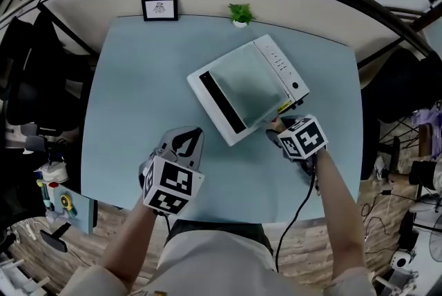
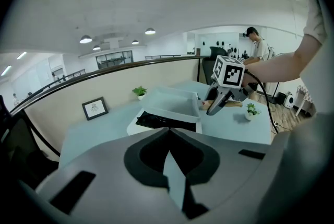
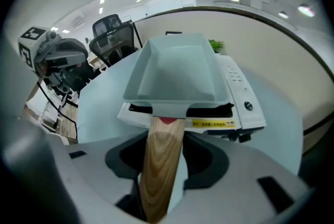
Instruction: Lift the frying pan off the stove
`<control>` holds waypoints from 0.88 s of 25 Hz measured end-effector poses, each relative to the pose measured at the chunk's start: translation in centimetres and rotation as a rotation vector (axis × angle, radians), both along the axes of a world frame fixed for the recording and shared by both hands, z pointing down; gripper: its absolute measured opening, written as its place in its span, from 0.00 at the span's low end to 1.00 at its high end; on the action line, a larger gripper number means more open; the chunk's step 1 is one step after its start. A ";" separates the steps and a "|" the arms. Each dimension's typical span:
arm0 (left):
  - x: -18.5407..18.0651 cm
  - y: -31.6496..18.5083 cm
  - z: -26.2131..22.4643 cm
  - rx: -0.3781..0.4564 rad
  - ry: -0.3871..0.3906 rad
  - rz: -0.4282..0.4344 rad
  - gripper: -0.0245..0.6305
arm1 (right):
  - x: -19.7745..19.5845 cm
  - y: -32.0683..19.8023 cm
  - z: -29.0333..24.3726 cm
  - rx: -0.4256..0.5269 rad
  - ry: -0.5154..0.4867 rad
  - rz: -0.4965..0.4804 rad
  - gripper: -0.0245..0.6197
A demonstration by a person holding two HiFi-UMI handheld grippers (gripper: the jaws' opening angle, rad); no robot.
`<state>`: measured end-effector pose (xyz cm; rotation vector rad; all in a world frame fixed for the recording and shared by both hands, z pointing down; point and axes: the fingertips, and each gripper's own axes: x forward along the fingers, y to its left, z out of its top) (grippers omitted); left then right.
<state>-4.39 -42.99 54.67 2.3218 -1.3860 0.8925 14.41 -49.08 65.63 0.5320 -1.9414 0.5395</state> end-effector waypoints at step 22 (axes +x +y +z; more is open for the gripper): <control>0.2 1.1 -4.7 0.046 0.010 -0.119 0.04 | 1.3 1.9 -9.4 0.165 -0.150 0.238 0.32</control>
